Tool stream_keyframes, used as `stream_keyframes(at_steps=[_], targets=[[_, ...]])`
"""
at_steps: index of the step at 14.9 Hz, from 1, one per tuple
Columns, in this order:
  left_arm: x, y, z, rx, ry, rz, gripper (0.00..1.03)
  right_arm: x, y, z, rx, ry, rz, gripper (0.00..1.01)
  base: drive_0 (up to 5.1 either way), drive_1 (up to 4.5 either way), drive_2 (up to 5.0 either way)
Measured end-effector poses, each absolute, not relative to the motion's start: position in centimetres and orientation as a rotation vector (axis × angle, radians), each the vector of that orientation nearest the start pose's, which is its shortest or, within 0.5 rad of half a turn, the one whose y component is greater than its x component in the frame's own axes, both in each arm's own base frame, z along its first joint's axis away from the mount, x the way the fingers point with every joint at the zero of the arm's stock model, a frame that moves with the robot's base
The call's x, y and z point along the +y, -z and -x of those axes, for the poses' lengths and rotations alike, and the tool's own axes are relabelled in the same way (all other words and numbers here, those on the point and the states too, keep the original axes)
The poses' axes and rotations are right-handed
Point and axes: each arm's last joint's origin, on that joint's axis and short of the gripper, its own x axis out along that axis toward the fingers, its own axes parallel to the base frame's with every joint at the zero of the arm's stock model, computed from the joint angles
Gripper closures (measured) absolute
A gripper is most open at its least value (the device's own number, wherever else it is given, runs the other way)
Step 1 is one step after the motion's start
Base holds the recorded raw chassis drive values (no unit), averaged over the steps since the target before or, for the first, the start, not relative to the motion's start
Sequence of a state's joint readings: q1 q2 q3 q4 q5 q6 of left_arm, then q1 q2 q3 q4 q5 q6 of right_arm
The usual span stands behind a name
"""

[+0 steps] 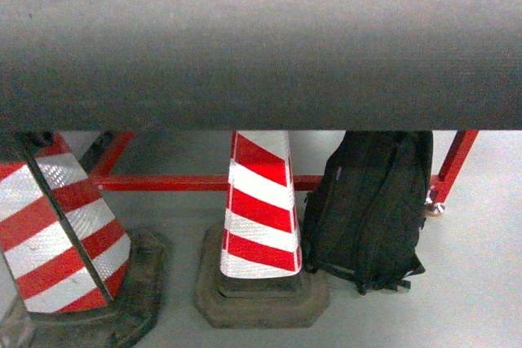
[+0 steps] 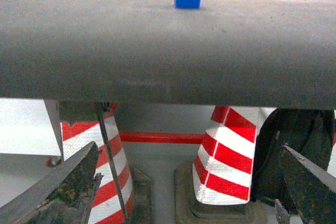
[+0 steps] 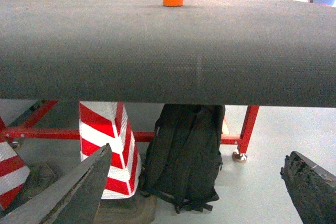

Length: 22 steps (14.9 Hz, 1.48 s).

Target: Sort blue parts and orange caps into right shelf containers

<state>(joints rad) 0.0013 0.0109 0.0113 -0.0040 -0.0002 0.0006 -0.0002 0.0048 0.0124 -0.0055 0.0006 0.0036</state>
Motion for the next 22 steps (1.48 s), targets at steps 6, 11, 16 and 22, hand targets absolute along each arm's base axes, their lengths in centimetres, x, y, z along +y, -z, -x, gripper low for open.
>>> stream_keyframes(at_steps=[6, 11, 16, 22], targets=[[0.01, -16.62, -9.77, 0.003, -0.002, -0.001, 0.05, 0.00, -16.68, -9.72, -0.002, 0.000, -0.003, 0.03, 0.0, 0.00, 0.0], [0.01, -16.64, -9.77, 0.000, -0.001, 0.000, 0.05, 0.00, -16.74, -9.72, -0.008, 0.000, -0.002, 0.03, 0.0, 0.00, 0.0], [0.01, -16.61, -9.77, 0.004, -0.002, 0.000, 0.05, 0.00, -16.70, -9.72, -0.004, 0.000, -0.002, 0.03, 0.0, 0.00, 0.0], [0.01, -16.61, -9.77, 0.004, -0.002, 0.000, 0.05, 0.00, -16.69, -9.72, -0.003, 0.000, -0.003, 0.03, 0.0, 0.00, 0.0]])
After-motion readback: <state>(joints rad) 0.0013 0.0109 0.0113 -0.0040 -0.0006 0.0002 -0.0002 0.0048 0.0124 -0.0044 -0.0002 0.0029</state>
